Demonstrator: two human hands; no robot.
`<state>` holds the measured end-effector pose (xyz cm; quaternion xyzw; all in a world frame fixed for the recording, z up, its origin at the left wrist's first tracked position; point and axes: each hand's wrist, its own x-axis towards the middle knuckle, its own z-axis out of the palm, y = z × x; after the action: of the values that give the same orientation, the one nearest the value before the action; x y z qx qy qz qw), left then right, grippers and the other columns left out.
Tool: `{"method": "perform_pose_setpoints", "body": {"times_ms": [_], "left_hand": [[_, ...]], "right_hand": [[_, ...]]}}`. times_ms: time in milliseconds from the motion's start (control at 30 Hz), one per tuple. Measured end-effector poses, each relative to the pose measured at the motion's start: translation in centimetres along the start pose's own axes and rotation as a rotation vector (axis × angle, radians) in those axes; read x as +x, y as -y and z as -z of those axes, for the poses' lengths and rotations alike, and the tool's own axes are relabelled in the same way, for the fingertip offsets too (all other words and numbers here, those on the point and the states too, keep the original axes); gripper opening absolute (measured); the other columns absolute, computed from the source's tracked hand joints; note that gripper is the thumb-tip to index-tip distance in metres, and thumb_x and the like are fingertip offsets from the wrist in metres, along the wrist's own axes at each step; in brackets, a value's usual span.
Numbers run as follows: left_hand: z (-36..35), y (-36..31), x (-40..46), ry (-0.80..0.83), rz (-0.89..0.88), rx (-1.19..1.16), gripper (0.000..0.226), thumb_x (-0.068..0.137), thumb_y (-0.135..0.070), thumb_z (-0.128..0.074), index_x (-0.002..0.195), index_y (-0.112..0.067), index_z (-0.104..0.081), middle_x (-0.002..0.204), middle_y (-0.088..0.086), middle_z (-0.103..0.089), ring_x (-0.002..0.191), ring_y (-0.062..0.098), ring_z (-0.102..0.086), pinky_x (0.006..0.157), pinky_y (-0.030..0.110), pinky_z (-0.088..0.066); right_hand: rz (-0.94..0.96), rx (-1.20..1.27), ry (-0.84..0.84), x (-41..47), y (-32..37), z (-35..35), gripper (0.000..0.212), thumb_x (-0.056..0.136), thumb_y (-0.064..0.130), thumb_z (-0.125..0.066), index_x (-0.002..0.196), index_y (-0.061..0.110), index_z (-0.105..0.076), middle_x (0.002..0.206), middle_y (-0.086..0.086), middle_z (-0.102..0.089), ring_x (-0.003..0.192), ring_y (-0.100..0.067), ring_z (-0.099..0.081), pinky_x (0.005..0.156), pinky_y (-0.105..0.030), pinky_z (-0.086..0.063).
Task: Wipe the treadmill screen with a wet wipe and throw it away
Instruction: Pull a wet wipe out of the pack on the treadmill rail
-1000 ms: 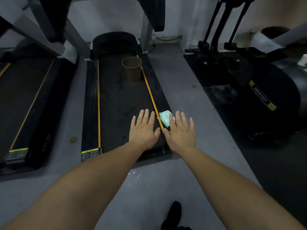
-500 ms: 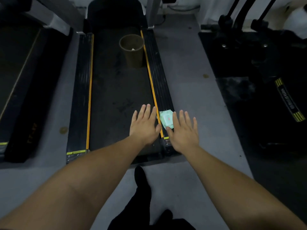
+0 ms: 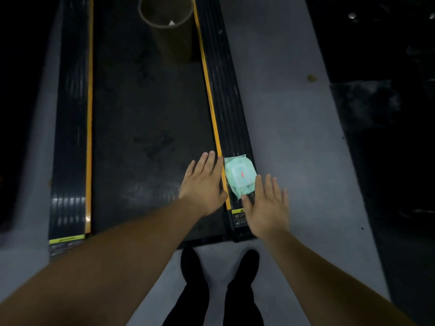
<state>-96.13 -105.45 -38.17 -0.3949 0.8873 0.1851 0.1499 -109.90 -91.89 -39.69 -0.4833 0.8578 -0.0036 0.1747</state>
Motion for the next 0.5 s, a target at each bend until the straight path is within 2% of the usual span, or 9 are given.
{"method": "perform_pose_setpoints", "body": {"times_ms": [200,367,500], "left_hand": [[-10.1,0.1,8.6,0.051,0.017,-0.053,0.099,0.094,-0.056,-0.049,0.161,-0.017,0.013,0.17,0.007,0.018,0.156,0.021,0.017,0.127,0.046,0.001],[-17.3,0.7,13.7,0.075,0.039,-0.093,0.112,0.088,-0.064,-0.055,0.161,-0.016,0.016,0.17,0.006,0.018,0.156,0.019,0.017,0.127,0.044,0.001],[-20.9,1.1,17.4,0.068,0.01,-0.104,0.121,0.084,-0.072,-0.057,0.159,-0.014,0.017,0.171,0.006,0.017,0.156,0.019,0.017,0.127,0.043,0.003]], "right_hand": [[-0.024,0.07,-0.012,7.3,-3.5,-9.7,0.078,0.095,0.059,-0.015,0.156,0.011,-0.025,0.162,-0.018,-0.028,0.152,-0.033,-0.02,0.123,-0.05,-0.016],[-0.02,0.111,-0.012,11.5,-5.4,-16.5,0.068,0.098,0.051,-0.046,0.151,0.009,-0.034,0.152,-0.017,-0.043,0.14,-0.035,-0.039,0.114,-0.05,-0.037],[-0.023,0.136,0.001,14.4,-5.9,-20.4,0.069,0.096,0.048,-0.054,0.149,0.008,-0.035,0.148,-0.016,-0.047,0.134,-0.034,-0.044,0.107,-0.048,-0.041]]}}
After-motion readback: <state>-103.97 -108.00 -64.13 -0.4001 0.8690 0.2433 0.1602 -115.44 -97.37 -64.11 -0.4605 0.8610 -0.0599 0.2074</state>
